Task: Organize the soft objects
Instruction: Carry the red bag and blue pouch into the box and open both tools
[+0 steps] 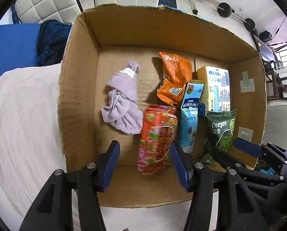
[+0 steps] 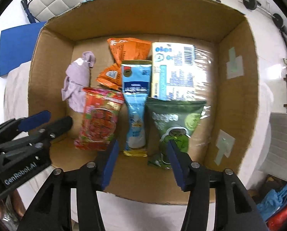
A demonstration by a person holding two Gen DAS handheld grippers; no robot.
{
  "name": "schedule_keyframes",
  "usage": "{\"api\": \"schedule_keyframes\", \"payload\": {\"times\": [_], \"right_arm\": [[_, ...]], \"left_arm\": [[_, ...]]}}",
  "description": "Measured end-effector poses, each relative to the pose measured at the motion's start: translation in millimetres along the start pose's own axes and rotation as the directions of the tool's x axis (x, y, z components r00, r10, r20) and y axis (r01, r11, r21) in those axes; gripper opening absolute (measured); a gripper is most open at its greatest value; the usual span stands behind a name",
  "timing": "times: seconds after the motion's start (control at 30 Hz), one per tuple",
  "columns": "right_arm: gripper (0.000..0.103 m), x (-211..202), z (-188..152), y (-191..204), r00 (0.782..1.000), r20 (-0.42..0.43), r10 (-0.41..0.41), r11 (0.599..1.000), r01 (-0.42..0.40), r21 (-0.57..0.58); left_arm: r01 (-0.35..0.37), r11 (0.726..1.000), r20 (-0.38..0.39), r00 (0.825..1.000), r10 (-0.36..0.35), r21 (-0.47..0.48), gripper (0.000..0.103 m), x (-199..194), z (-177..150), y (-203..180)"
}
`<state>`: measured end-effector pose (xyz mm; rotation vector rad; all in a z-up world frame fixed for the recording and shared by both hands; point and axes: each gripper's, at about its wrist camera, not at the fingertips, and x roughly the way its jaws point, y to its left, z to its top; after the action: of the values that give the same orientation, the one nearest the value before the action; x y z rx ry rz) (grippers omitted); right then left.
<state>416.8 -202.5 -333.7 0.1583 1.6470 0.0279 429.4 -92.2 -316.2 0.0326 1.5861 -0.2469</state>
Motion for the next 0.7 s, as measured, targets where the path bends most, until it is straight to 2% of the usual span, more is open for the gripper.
{"api": "schedule_keyframes", "payload": {"times": [0.03,0.07,0.13,0.2,0.27,0.3,0.33,0.37,0.4,0.7], "right_arm": [[0.055,-1.5,-2.6,-1.3,1.0,0.004,-0.007,1.0,0.007,-0.002],[0.056,-2.6,-5.5,-2.5,1.0,0.009,-0.022,1.0,0.022,-0.005],[0.058,-4.4,-11.3,-6.0,0.999,0.019,-0.028,1.0,0.029,-0.005],[0.061,-2.8,-16.4,-8.9,0.999,0.028,-0.037,0.999,0.037,0.006],[0.062,-6.0,-23.6,-13.1,0.998,0.035,-0.048,0.999,0.048,0.01],[0.068,-6.8,-25.1,-14.1,0.998,0.038,-0.054,0.998,0.053,0.015],[0.075,-6.4,-26.9,-15.9,0.997,0.042,-0.058,0.998,0.058,0.02],[0.091,-6.5,-28.4,-17.6,0.997,0.047,-0.062,0.998,0.061,0.025],[0.102,-6.5,-30.0,-19.5,0.996,0.055,-0.064,0.997,0.063,0.033],[0.103,-2.4,-39.2,-34.7,0.99,0.104,-0.1,0.991,0.091,0.096]], "left_arm": [[-0.007,1.0,0.007,1.0,0.007,0.001,0.057,-1.0,-1.5,0.3],[-0.007,1.0,0.02,1.0,0.007,-0.001,0.065,-3.4,-4.7,0.5],[-0.014,1.0,0.054,0.998,0.014,-0.001,0.07,-6.0,-9.2,4.1],[-0.033,0.999,0.071,0.997,0.033,0.001,0.085,-10.4,-11.0,8.1],[-0.049,0.999,0.092,0.995,0.048,0.003,0.092,-12.6,-15.2,9.3],[-0.052,0.999,0.095,0.994,0.052,0.003,0.096,-12.9,-16.5,9.5],[-0.052,0.999,0.097,0.994,0.052,0.002,0.097,-12.7,-18.0,9.2],[-0.051,0.999,0.101,0.994,0.051,0.0,0.098,-12.6,-19.0,9.5],[-0.055,0.999,0.11,0.992,0.054,-0.001,0.099,-12.8,-19.9,9.3],[-0.102,0.995,0.171,0.98,0.101,-0.003,0.1,-21.3,-28.8,5.9]]}}
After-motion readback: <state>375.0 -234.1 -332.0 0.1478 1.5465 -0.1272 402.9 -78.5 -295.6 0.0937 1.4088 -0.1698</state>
